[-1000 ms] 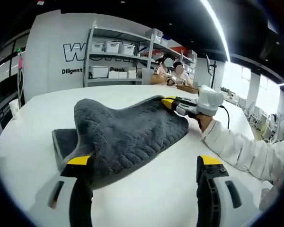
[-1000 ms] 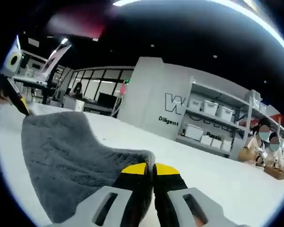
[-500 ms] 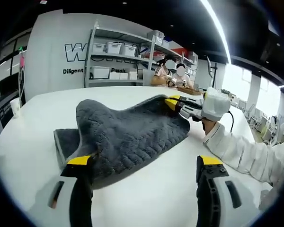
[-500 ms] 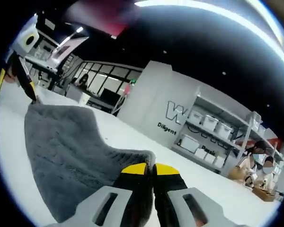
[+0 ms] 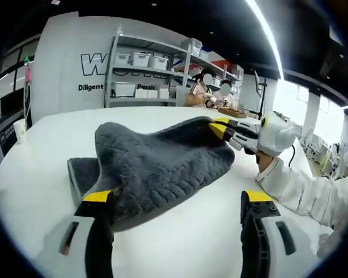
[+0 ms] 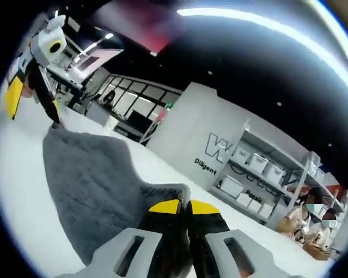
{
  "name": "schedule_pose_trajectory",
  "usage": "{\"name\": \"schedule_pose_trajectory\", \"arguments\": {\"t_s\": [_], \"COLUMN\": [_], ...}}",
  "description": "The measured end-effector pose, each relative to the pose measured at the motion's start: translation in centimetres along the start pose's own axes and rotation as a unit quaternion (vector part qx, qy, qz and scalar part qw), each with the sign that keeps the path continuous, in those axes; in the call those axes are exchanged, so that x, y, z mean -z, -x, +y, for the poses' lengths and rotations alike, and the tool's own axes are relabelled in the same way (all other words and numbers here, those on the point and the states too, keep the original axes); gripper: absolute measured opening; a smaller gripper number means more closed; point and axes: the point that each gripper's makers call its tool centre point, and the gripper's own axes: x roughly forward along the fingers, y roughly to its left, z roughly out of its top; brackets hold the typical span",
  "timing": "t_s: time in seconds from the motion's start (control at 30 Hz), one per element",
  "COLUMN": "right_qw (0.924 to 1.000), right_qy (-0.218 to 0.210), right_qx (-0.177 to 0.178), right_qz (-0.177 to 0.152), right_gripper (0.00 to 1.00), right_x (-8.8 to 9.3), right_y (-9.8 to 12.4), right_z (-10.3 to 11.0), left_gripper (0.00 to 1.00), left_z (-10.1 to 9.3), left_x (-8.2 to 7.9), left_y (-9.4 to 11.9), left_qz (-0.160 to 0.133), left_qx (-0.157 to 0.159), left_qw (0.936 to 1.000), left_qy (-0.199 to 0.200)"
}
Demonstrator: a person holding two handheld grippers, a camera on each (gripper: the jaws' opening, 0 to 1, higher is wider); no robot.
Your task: Open the folded towel by lifting each exposed corner and separating the folded layers until the towel lies flat within the target outline without major curled edges
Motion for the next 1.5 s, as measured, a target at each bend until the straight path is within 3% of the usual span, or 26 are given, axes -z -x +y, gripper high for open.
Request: {"name": "schedule_pose_trajectory", "arguments": {"t_s": [0.93, 1.3, 1.5], "right_qw": [0.9921, 0.9845, 0.9805], "right_qy": [0.063, 0.078, 0.060], "right_qx": [-0.100, -0.151, -0.182], "right_qz": [-0.043, -0.043, -0.043], "right_gripper": [0.00, 0.00, 0.00], "right_x": [-3.9, -4.2, -4.2], "right_y": [4.2, 6.0, 7.0], "right_z": [6.0, 8.0, 8.9], "left_gripper": [0.89, 0.88, 0.88], "left_z": [0.2, 0.4, 0.3], "left_x": [0.0, 0.1, -0.1], "left_y": [0.1, 0.3, 0.3], "left_qz": [0.001, 0.002, -0.003], "left_qx": [-0.002, -0.006, -0.001], "left_qw": [1.0000, 1.0000, 1.0000], "left_qy": [0.002, 0.001, 0.005]}}
